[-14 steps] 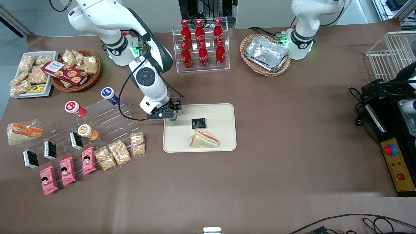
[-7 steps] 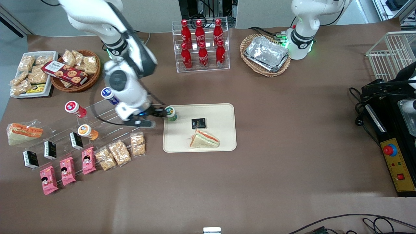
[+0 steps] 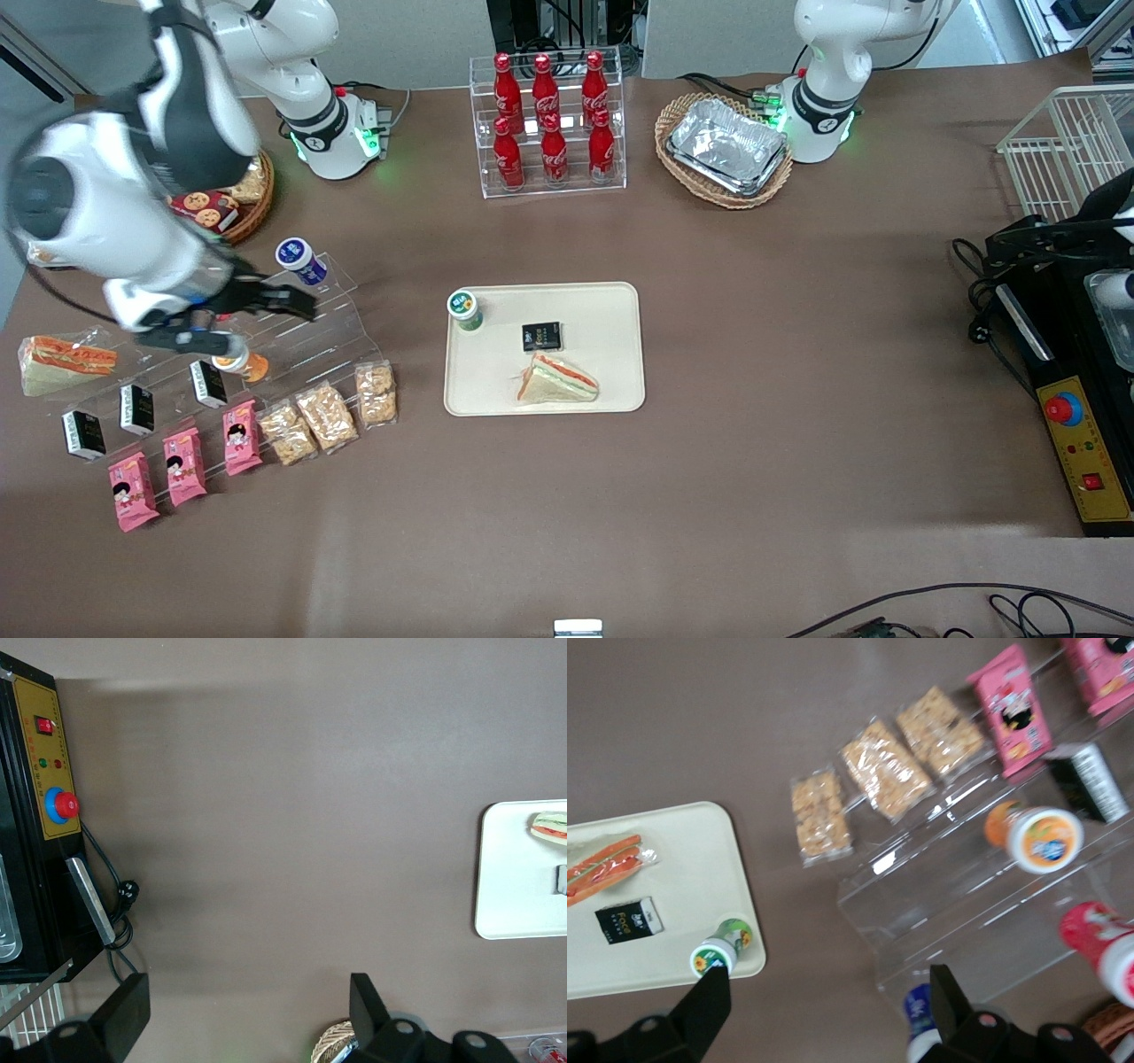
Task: Place green gum on tray
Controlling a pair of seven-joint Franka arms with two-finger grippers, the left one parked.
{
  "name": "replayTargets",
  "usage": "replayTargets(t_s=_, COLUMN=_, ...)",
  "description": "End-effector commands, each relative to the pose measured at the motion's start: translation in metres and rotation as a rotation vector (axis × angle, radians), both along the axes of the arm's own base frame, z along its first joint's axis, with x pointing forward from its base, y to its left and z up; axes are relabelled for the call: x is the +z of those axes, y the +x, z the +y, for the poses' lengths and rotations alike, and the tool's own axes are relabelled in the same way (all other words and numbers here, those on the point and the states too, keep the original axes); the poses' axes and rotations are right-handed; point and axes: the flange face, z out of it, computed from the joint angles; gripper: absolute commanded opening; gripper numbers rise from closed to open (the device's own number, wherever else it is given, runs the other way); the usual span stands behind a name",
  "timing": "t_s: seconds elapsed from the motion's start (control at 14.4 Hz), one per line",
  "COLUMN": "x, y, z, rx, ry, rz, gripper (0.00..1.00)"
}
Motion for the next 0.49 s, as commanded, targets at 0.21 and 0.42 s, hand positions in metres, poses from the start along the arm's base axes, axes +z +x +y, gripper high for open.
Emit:
replayTargets(t_s=0.21, x=0.054, y=0.021, z=-0.089, rx=0.069, ry=0.019, rz=0.001, gripper=1.0)
replayTargets(t_s=0.42, x=0.069, y=0.026, z=-0.114, rx=0.031, ry=0.019, rz=0.014, gripper=1.0)
